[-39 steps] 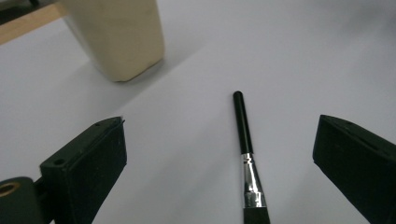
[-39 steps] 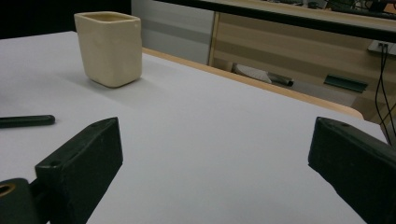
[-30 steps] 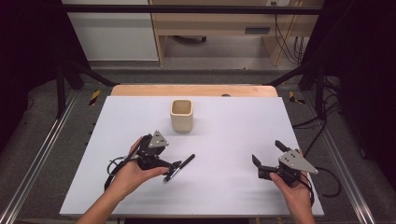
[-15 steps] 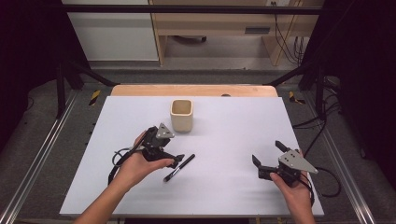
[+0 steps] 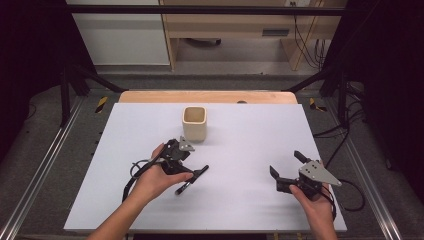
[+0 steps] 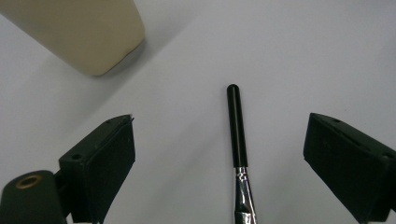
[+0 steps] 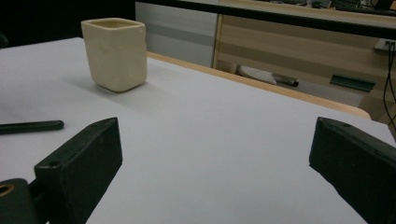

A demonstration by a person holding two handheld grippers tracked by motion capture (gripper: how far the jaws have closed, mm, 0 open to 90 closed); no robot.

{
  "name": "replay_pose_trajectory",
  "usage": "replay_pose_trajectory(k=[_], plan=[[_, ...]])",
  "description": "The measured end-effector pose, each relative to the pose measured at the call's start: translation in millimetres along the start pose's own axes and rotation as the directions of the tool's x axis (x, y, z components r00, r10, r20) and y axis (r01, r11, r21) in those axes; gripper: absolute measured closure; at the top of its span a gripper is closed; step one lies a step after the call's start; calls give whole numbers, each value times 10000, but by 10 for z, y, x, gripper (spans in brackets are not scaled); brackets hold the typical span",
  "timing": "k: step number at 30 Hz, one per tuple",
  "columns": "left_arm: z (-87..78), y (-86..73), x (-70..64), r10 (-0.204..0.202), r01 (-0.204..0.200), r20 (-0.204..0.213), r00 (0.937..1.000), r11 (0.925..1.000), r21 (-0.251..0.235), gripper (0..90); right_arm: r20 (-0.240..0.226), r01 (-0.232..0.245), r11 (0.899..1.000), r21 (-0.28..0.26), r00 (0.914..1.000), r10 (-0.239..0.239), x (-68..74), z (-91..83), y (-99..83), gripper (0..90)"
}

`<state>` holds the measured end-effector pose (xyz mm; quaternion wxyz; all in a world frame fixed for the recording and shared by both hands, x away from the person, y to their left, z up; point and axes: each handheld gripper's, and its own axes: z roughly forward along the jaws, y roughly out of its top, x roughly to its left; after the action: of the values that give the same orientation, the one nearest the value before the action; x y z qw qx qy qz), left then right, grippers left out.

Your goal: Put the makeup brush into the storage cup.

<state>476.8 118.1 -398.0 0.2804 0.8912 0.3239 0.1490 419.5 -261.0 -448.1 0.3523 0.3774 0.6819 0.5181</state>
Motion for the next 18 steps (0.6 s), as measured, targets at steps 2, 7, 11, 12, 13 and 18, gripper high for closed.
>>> replay_pose_trajectory(k=[2, 7, 11, 12, 13, 18], plan=[[22, 5, -19, -1, 1, 17, 10000, 9999, 122, 82, -115, -267, 9995, -183, 9996, 264, 1, -5, 12, 31], [72, 13, -31, -77, 76, 38, 10000, 9995, 302, 85, -115, -214, 9995, -232, 9997, 211, 15, -10, 25, 30], [89, 18, -45, -92, 90, 79, 9999, 9995, 293, 89, -195, -326, 9990, -293, 9993, 320, 15, -13, 27, 29], [100, 19, -49, -77, 74, 73, 9999, 9993, 362, 89, -196, -320, 9990, -311, 9993, 314, 14, -12, 25, 28], [108, 19, -50, -77, 74, 62, 10000, 9991, 411, 90, -167, -285, 9991, -310, 9995, 280, 14, -11, 24, 28], [165, 4, -35, -157, 137, 199, 9997, 9950, 993, 142, -143, -219, 9994, -278, 9997, 215, 12, -8, 19, 29]])
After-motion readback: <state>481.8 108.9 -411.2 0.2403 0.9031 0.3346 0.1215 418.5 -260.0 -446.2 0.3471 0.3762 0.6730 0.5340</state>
